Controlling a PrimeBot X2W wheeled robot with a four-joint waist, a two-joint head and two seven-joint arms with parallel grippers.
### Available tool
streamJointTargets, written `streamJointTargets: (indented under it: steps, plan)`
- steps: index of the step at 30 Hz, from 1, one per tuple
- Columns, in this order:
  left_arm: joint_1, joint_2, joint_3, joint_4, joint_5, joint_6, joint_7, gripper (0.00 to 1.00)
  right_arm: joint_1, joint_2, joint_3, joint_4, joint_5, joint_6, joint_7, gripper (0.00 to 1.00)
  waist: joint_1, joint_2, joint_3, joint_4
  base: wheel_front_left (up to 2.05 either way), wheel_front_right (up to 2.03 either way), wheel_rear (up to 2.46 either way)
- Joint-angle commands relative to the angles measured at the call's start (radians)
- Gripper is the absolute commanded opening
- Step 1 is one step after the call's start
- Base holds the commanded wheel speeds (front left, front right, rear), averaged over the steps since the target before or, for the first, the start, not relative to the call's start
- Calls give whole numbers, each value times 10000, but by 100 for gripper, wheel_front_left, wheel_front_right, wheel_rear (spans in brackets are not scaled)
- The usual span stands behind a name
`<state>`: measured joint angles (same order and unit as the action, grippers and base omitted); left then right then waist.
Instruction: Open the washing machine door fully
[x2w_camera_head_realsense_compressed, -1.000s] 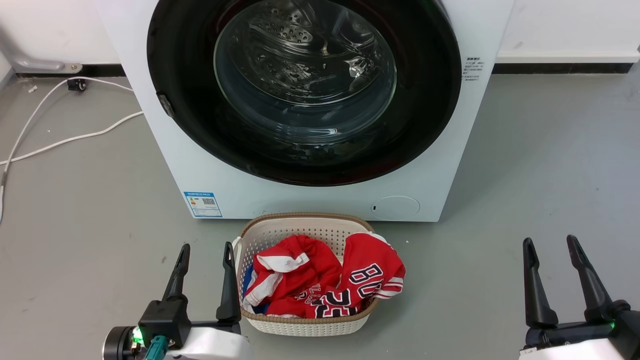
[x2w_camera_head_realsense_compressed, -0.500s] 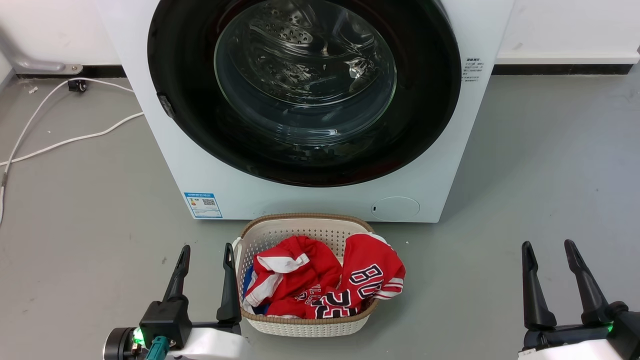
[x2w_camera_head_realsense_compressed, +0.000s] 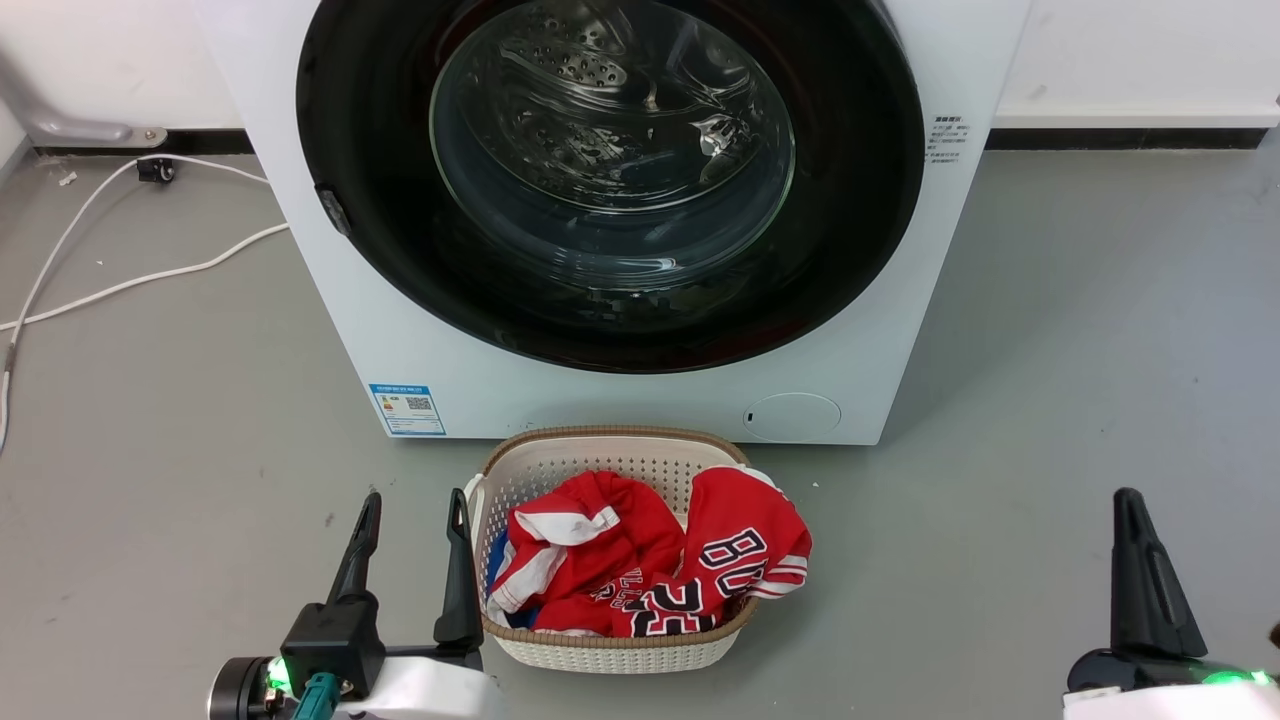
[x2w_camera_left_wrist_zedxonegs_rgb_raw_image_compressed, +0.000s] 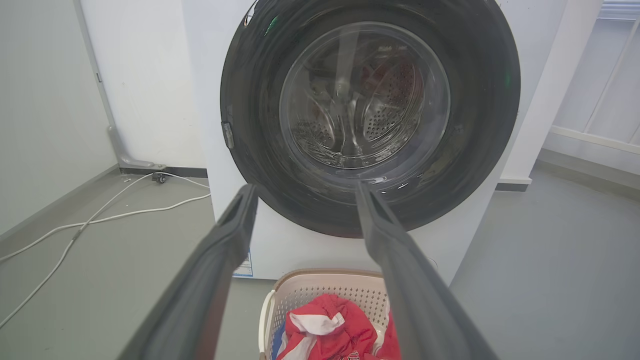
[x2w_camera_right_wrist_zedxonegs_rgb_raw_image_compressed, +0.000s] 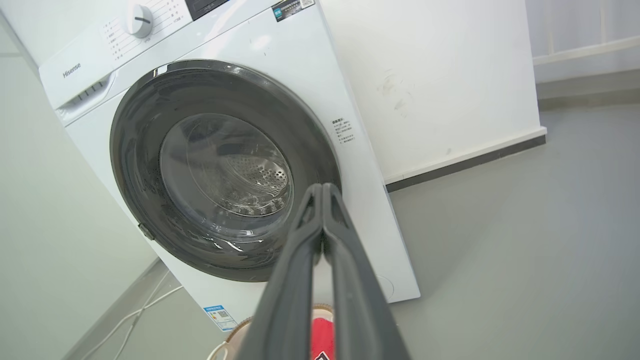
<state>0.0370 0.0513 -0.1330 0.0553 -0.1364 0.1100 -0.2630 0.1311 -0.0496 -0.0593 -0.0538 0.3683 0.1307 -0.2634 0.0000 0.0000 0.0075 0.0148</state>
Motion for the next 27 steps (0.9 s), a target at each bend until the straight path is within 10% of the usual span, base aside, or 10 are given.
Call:
streamJointTargets:
  steps: [1, 10, 27]
  plan:
    - [65, -15, -15, 13, -42, 24, -28, 100, -90, -8, -60, 161, 1259, 1, -21, 0, 0, 0, 0, 0, 0, 0, 0]
    - [81, -15, -3, 59, -59, -9, -28, 100, -255, -11, 725, 562, 8104, 1, -21, 0, 0, 0, -22, 13, 0, 0, 0]
    - [97, -14, 32, 84, -147, -4, -28, 100, 326, -296, 756, -724, 13362, 1, 2067, 0, 0, 0, -23, 13, 0, 0, 0]
